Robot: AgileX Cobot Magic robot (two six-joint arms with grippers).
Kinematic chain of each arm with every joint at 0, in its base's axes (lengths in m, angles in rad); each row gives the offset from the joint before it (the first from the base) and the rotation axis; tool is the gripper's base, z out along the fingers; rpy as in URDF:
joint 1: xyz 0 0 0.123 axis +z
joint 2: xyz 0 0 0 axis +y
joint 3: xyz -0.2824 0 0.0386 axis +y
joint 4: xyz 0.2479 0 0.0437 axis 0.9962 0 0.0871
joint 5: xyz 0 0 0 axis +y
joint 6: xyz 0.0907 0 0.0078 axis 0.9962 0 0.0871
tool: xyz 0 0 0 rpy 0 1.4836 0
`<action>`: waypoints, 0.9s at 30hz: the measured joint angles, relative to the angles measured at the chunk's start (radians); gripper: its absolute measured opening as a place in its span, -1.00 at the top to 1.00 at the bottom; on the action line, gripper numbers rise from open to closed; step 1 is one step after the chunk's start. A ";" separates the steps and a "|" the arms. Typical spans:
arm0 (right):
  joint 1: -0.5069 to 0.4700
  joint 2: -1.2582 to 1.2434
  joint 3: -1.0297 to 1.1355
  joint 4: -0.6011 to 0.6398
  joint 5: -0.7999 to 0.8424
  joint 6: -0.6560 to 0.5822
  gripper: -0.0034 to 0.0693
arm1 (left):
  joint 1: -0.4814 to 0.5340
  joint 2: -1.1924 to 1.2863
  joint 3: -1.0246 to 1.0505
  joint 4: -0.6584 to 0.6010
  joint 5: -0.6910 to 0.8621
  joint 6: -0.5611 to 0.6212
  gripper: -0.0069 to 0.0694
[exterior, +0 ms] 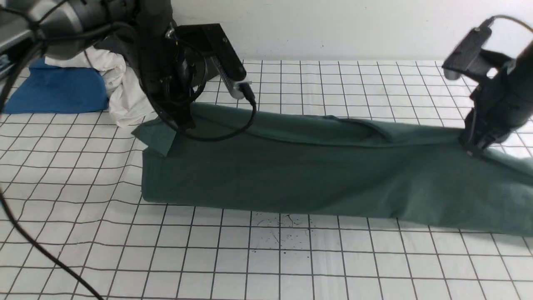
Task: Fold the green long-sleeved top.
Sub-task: Use both arms to drag the lower edge of the fabric forward and fold it over the upper edge
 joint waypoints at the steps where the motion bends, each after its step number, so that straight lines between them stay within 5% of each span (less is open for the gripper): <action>1: -0.010 0.045 -0.062 0.005 0.001 -0.007 0.87 | 0.011 0.053 -0.070 -0.002 0.004 0.013 0.78; 9: -0.055 0.244 -0.273 0.021 -0.009 -0.017 0.87 | 0.074 0.264 -0.323 -0.072 -0.039 0.036 0.78; 17: -0.056 0.385 -0.303 0.022 -0.170 0.049 0.83 | 0.145 0.413 -0.355 -0.174 -0.286 0.036 0.69; 22: -0.060 0.418 -0.303 -0.021 -0.235 0.165 0.56 | 0.162 0.439 -0.355 -0.169 -0.370 0.035 0.32; 27: -0.068 0.419 -0.304 -0.175 -0.255 0.438 0.14 | 0.165 0.418 -0.355 -0.166 -0.398 -0.084 -0.19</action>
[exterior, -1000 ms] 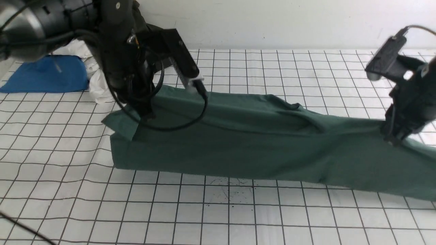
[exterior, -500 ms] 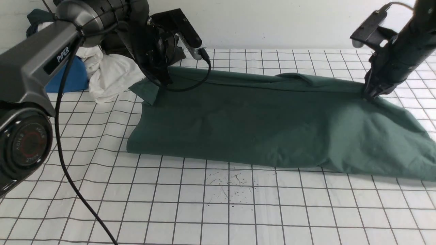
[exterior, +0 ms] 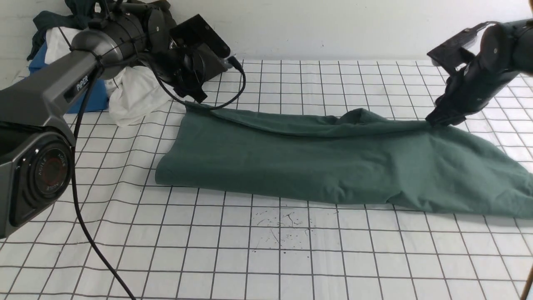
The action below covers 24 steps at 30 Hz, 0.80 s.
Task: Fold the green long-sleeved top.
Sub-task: Use both arms to drag the lower edge of the fabric forward and fold it over the upper edge, then use the right arm to clamp the right edge of the fabric
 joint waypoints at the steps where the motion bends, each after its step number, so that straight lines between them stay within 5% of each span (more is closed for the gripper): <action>1: -0.004 -0.002 -0.001 -0.033 0.002 0.060 0.07 | 0.000 -0.007 0.000 0.000 0.008 -0.054 -0.26; 7: -0.073 -0.054 -0.002 -0.113 0.142 0.333 -0.14 | -0.012 -0.088 -0.009 0.002 0.227 -0.321 -0.31; 12: -0.123 -0.113 0.042 0.112 0.228 0.206 -0.15 | -0.045 -0.087 -0.016 0.003 0.446 -0.325 0.13; 17: -0.015 -0.108 0.074 0.344 0.190 0.029 -0.15 | -0.067 -0.015 -0.016 -0.004 0.473 -0.309 0.73; 24: 0.196 -0.013 0.074 0.395 -0.056 -0.014 0.02 | -0.065 0.037 -0.009 0.014 0.473 -0.307 0.84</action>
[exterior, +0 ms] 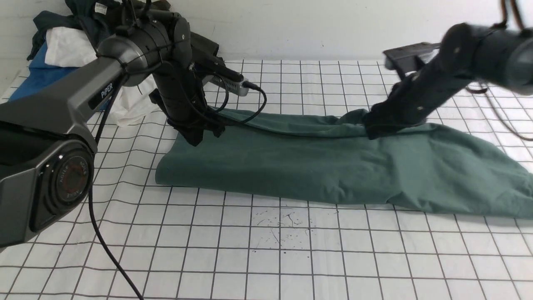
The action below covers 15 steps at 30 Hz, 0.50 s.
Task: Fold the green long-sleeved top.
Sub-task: Use the right arm to clamp the right edge of the fabric
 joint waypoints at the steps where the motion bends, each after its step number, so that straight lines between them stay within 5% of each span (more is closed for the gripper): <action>1: 0.024 0.023 0.000 0.003 -0.045 -0.001 0.07 | 0.000 0.000 0.005 0.005 0.000 0.000 0.84; 7: 0.083 0.136 0.001 0.006 -0.295 0.032 0.33 | 0.003 0.000 0.022 0.010 0.000 0.001 0.84; 15: 0.004 0.164 -0.027 0.009 -0.507 0.255 0.40 | 0.003 0.001 0.022 0.009 0.000 -0.004 0.84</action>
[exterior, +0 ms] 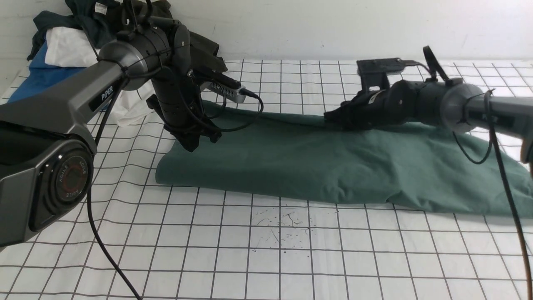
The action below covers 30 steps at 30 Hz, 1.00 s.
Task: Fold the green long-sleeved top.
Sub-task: Use the right arm to clamp the right edge of the fabric
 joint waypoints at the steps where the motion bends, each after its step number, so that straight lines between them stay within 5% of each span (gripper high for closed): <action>1: -0.015 0.000 -0.011 0.000 0.000 0.021 0.40 | 0.000 0.000 0.000 0.000 0.000 -0.002 0.84; 5: -0.079 0.000 -0.074 0.000 0.065 0.052 0.40 | 0.000 0.000 0.000 0.000 0.000 -0.008 0.84; 10: -0.186 -0.066 -0.201 -0.059 0.482 -0.002 0.40 | 0.000 0.000 0.000 0.000 0.000 -0.010 0.84; 16: -0.267 -0.277 -0.141 -0.165 0.786 -0.110 0.40 | 0.000 -0.012 0.000 -0.041 0.000 -0.010 0.84; 22: -0.387 -0.485 0.123 -0.176 0.785 -0.108 0.40 | 0.000 -0.031 0.000 -0.077 0.000 -0.010 0.84; 27: -0.499 -0.563 0.393 -0.177 0.625 -0.063 0.33 | 0.000 -0.032 0.000 -0.107 0.000 -0.010 0.84; 30: -0.545 -0.510 0.486 -0.176 0.558 -0.042 0.03 | 0.000 -0.032 0.000 -0.120 0.000 -0.010 0.84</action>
